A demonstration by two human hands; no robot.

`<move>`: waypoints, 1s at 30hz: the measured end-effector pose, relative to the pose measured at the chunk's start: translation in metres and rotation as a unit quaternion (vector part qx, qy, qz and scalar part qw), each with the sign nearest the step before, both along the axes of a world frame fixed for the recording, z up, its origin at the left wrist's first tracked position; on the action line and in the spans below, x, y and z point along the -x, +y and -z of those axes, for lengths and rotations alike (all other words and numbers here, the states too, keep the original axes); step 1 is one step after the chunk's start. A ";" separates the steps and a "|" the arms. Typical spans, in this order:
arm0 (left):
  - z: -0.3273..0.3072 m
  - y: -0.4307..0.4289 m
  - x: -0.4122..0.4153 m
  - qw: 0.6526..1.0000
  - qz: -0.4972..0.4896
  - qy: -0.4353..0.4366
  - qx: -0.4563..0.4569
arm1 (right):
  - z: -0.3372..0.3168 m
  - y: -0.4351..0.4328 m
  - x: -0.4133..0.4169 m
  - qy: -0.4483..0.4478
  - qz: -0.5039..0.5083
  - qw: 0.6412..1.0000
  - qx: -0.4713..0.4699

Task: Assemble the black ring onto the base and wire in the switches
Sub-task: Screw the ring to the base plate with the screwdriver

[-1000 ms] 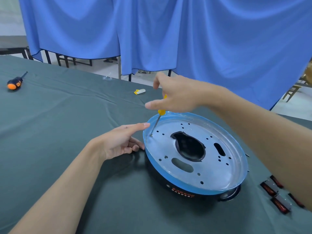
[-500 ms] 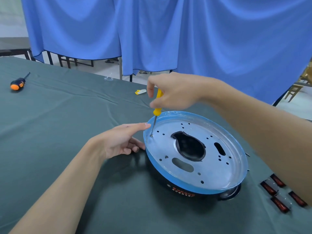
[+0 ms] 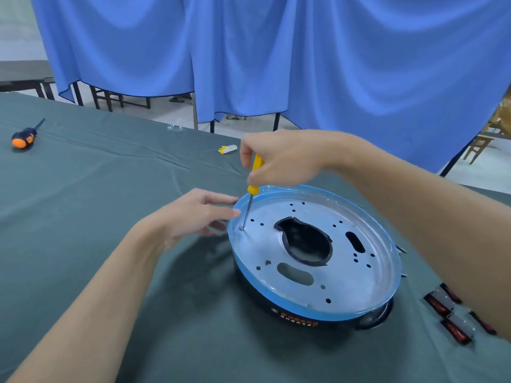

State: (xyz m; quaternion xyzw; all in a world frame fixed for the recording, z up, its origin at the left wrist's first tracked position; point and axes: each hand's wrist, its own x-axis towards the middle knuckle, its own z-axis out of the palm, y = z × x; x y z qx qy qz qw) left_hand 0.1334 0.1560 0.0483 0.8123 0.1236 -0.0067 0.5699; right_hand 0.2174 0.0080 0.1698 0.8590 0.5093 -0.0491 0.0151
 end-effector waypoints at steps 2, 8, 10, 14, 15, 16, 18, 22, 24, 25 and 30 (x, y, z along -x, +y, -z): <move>0.001 0.000 -0.002 0.996 -0.050 -0.072 -0.012 | 0.002 0.000 0.000 -0.006 -0.018 1.000 -0.017; 0.001 -0.004 -0.002 0.986 -0.051 -0.152 -0.046 | 0.011 -0.003 -0.005 0.019 -0.021 0.995 -0.098; 0.003 -0.005 -0.002 0.987 -0.039 -0.145 -0.060 | 0.009 -0.005 -0.007 -0.010 -0.023 0.995 -0.097; 0.006 -0.005 -0.004 0.990 -0.030 -0.111 -0.085 | 0.010 -0.008 -0.008 -0.056 -0.043 0.991 -0.112; 0.006 -0.005 -0.003 0.991 -0.027 -0.105 -0.082 | 0.010 -0.008 -0.008 -0.055 -0.045 0.991 -0.112; 0.005 -0.005 -0.003 0.992 -0.024 -0.101 -0.076 | 0.011 -0.009 -0.008 -0.053 -0.046 0.991 -0.112; 0.005 -0.005 -0.002 0.992 -0.020 -0.101 -0.069 | 0.012 -0.011 -0.008 -0.047 -0.045 0.992 -0.111; 0.005 -0.006 -0.003 0.991 -0.027 -0.112 -0.067 | 0.011 -0.012 -0.008 -0.041 -0.045 0.993 -0.103; 0.006 -0.006 -0.003 0.991 -0.024 -0.118 -0.059 | 0.013 -0.010 -0.008 -0.042 -0.045 0.993 -0.097; 0.006 -0.006 -0.003 0.991 -0.020 -0.121 -0.057 | 0.013 -0.009 -0.008 -0.046 -0.046 0.993 -0.095; 0.009 -0.003 -0.004 0.990 -0.010 -0.127 -0.054 | 0.016 -0.008 -0.010 -0.052 -0.047 0.993 -0.094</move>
